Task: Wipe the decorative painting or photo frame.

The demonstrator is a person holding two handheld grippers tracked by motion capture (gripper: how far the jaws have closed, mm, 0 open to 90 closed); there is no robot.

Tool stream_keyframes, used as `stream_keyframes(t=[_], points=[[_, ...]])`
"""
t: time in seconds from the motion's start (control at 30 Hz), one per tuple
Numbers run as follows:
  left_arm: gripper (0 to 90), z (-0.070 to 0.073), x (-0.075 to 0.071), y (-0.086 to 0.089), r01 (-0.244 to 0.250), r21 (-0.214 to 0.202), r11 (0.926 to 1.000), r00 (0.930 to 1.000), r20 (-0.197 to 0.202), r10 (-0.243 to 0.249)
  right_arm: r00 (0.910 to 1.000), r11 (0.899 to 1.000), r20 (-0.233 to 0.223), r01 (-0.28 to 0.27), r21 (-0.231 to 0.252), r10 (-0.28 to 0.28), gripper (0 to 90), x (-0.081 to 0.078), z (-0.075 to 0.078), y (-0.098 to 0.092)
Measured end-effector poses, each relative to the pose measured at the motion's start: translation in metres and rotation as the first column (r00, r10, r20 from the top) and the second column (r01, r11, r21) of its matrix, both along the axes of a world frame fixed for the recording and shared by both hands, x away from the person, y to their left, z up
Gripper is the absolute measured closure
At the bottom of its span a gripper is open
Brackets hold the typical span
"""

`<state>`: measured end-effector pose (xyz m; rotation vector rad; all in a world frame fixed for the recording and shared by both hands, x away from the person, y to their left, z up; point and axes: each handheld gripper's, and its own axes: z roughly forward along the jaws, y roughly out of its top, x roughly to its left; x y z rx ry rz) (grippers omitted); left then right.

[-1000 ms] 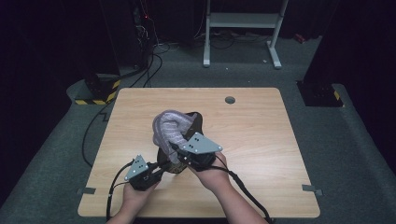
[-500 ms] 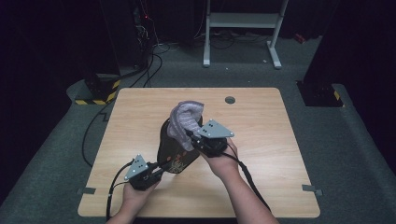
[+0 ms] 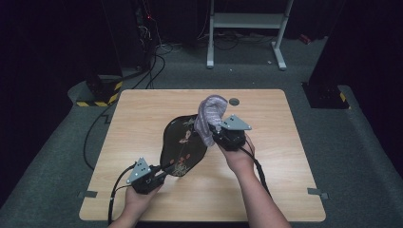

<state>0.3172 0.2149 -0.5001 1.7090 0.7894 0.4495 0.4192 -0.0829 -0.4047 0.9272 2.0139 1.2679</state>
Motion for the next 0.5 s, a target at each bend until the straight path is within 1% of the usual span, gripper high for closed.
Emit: stream_keyframes(t=[0.17, 0.3, 0.4, 0.5], points=[[77.5, 0.0, 0.0, 0.0, -0.002, 0.002, 1.0, 1.0, 0.001, 0.002, 0.9993, 0.999, 0.016, -0.033, -0.041, 0.033, 66.8, -0.013, -0.007, 0.008], [77.4, 0.0, 0.0, 0.0, -0.003, 0.007, 1.0, 1.0, 0.004, 0.003, 0.9955, 0.993, 0.036, -0.084, -0.082, 0.088, 66.9, -0.028, -0.007, 0.02], [77.5, 0.0, 0.0, 0.0, -0.002, 0.007, 1.0, 1.0, 0.004, 0.002, 0.9894, 0.986, 0.043, -0.134, -0.096, 0.139, 67.0, -0.042, -0.007, 0.031], [77.5, 0.0, 0.0, 0.0, -0.002, 0.008, 1.0, 1.0, 0.005, 0.002, 0.9781, 0.975, 0.047, -0.197, -0.104, 0.203, 67.0, -0.056, -0.006, 0.043]])
